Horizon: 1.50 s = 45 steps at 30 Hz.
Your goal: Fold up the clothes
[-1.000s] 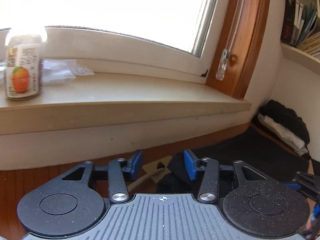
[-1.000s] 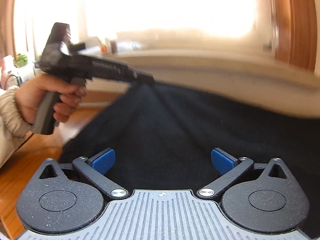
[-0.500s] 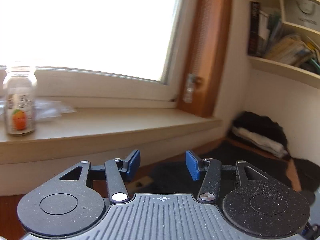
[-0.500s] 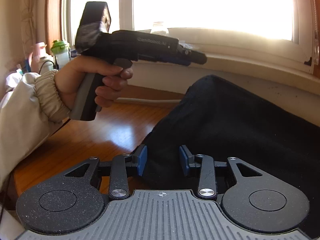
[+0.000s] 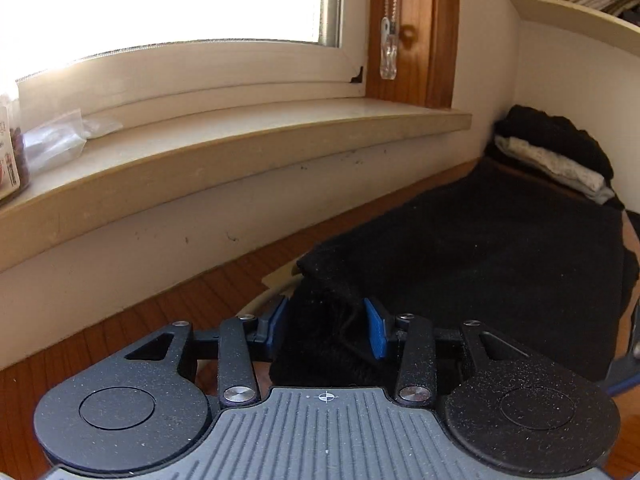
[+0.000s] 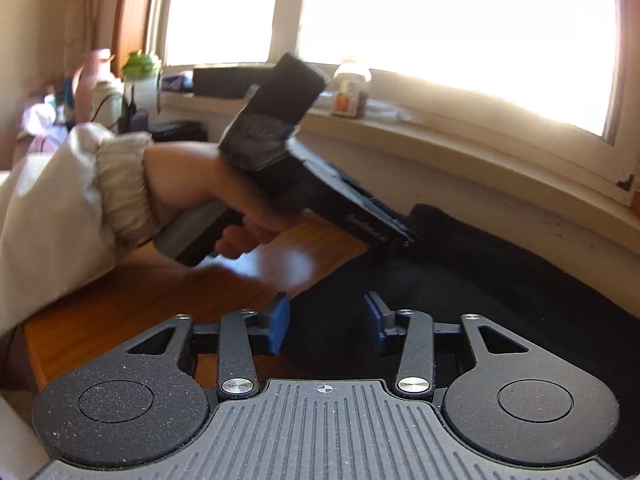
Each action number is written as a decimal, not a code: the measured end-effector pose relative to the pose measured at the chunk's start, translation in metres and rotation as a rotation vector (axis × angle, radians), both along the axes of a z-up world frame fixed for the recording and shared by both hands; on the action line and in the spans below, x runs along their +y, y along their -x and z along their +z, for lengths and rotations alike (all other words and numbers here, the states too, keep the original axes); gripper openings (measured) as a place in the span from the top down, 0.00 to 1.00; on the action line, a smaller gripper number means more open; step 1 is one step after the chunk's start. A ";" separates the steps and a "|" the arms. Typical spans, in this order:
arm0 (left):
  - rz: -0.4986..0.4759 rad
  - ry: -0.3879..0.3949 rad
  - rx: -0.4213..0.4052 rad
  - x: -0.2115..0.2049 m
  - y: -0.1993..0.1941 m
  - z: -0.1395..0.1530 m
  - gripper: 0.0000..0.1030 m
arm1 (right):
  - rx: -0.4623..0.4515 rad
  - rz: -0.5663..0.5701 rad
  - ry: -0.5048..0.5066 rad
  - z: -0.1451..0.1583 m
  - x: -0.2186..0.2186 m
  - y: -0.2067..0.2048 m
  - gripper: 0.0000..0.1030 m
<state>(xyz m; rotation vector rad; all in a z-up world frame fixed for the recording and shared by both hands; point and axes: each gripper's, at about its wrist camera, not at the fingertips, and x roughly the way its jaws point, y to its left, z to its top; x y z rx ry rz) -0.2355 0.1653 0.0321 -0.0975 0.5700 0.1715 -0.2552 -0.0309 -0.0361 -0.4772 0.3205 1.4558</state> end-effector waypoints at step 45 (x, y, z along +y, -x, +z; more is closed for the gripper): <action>0.396 1.077 -0.282 0.023 0.082 -0.034 0.16 | -0.189 -0.197 -0.130 0.032 -0.031 -0.033 0.77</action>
